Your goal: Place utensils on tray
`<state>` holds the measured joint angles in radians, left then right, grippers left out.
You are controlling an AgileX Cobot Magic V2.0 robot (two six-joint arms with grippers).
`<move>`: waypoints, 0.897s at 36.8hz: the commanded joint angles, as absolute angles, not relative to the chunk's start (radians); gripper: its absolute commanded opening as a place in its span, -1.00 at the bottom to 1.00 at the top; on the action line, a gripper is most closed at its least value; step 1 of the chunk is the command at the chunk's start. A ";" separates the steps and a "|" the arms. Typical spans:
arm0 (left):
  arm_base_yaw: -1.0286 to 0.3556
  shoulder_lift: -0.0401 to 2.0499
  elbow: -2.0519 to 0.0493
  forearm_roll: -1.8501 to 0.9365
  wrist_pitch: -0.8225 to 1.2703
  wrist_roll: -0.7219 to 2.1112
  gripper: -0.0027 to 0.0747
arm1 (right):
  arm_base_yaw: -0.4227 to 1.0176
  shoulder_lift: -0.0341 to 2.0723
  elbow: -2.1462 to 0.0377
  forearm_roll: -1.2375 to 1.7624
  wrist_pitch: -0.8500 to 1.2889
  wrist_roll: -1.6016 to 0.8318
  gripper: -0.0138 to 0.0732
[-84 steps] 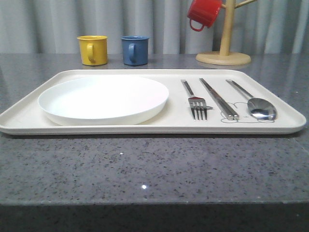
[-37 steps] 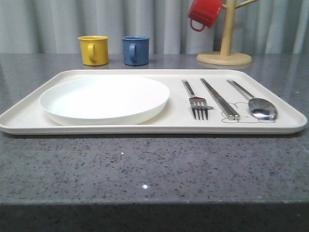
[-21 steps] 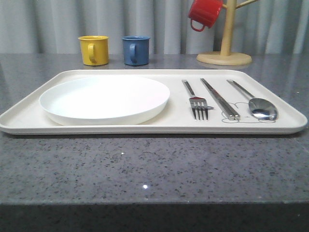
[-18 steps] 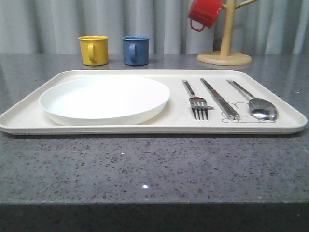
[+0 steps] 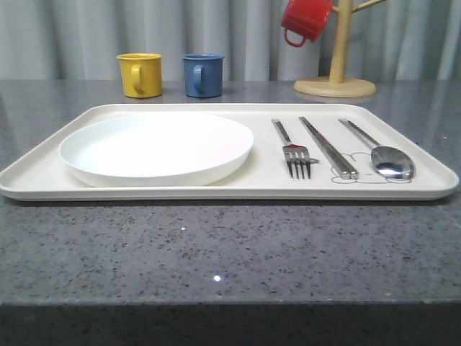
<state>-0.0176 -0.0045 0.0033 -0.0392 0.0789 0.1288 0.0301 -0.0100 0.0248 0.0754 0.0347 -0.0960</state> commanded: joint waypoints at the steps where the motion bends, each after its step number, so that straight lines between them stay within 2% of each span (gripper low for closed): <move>1: -0.018 -0.025 0.005 -0.040 0.000 0.117 -0.98 | 0.029 -0.029 0.014 0.078 -0.056 -0.096 -0.84; 7: -0.018 -0.025 0.005 -0.040 0.000 0.117 -0.98 | 0.029 -0.029 0.014 -0.018 -0.058 0.017 -0.84; 33: -0.018 -0.025 0.005 -0.040 0.000 0.117 -0.98 | 0.028 -0.029 0.014 -0.051 -0.066 0.111 -0.84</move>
